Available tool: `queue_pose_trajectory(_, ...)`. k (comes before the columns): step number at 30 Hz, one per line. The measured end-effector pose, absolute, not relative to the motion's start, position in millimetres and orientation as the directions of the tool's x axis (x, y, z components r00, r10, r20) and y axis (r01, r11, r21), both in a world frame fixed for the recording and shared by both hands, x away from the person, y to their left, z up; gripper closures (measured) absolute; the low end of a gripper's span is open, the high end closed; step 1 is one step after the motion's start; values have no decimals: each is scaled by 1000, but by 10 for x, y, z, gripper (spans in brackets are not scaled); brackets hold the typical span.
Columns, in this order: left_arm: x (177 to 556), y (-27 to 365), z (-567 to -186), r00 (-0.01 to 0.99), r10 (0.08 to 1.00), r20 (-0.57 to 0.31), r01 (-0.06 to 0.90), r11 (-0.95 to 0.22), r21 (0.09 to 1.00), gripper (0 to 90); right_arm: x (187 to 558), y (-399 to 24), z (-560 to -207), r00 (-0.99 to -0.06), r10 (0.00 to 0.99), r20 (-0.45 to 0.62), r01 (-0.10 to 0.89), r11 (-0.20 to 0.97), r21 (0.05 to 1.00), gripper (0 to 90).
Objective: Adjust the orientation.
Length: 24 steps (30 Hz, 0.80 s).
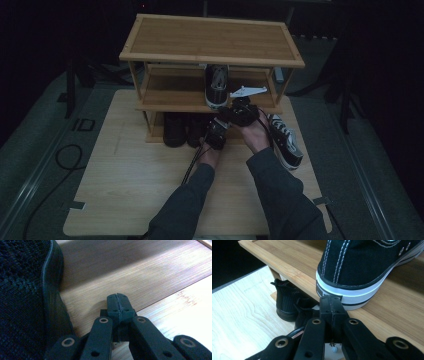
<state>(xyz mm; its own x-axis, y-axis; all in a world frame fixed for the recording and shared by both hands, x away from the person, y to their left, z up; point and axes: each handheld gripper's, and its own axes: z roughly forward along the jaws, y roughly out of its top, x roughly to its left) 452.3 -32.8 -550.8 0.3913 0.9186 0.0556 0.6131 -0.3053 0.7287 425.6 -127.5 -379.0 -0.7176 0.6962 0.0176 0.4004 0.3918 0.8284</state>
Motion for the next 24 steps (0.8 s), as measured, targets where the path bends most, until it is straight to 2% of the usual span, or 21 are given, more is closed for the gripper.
queue_pose_trajectory(10,4518,-330,-5518,394,917,65,601,-310,736,900,4117,-1602,-3741,-694,720,23,417,375,828,871)
queue_pose_trajectory(17,4517,-336,-5517,392,917,75,601,-317,734,900,3985,-1870,-3700,-668,743,-39,401,405,822,846)
queue_pose_trajectory(24,4523,-321,-5507,403,912,81,605,-332,724,900,3802,-2072,-3821,-646,761,-62,401,408,820,845)
